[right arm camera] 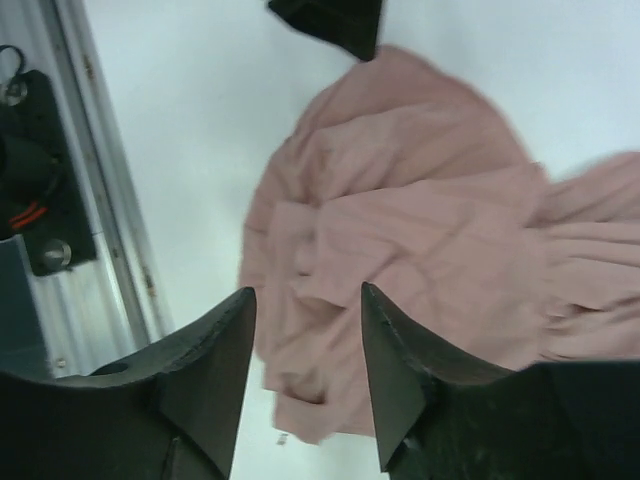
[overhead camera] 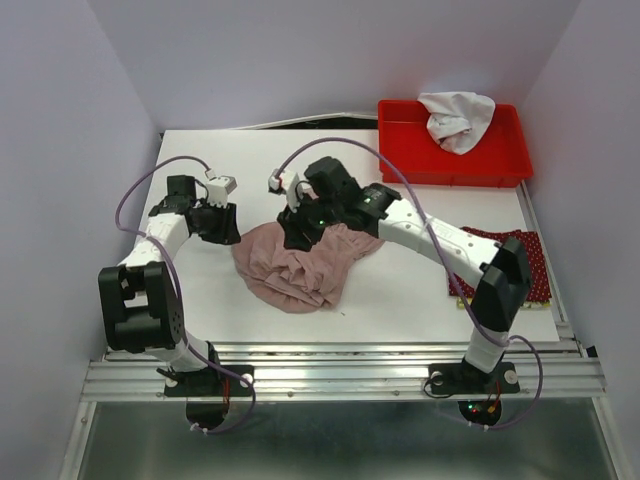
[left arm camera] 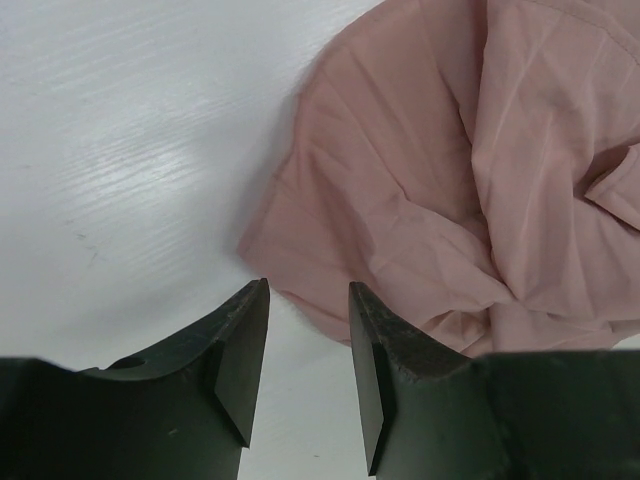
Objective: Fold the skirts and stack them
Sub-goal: Fold the skirt
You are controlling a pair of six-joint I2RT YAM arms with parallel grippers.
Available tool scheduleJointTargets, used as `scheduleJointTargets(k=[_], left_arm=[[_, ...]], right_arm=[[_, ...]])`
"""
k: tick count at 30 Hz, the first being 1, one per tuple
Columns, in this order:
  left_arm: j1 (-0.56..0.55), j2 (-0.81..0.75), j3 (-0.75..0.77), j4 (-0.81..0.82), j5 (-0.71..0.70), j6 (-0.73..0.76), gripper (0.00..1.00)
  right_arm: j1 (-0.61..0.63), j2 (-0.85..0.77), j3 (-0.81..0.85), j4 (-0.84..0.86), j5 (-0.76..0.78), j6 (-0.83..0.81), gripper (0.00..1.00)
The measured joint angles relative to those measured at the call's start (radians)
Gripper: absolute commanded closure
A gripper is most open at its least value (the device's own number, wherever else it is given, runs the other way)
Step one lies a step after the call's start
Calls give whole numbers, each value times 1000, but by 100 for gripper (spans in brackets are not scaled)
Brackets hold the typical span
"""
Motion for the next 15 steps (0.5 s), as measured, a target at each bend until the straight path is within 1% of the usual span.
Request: scheduleJointTargets(k=[2,5,10,12,15], left_arm=[[0,17,0,2,2,-16,51],[0,23,0,4,5,-32,51],[0,23,0,18,4,-45,51],[0,23,-1,27,4,-48,51],[0,23,-1,34,5,-50,50]], right_arm=[[45,42,-3,4,-3,66,55],[129,93,-32,17,26,131,53],[265,152,-64,39,178,160,49],[293,175,-65,67,259,156,46],[292,200,-65,104,358,146,45]])
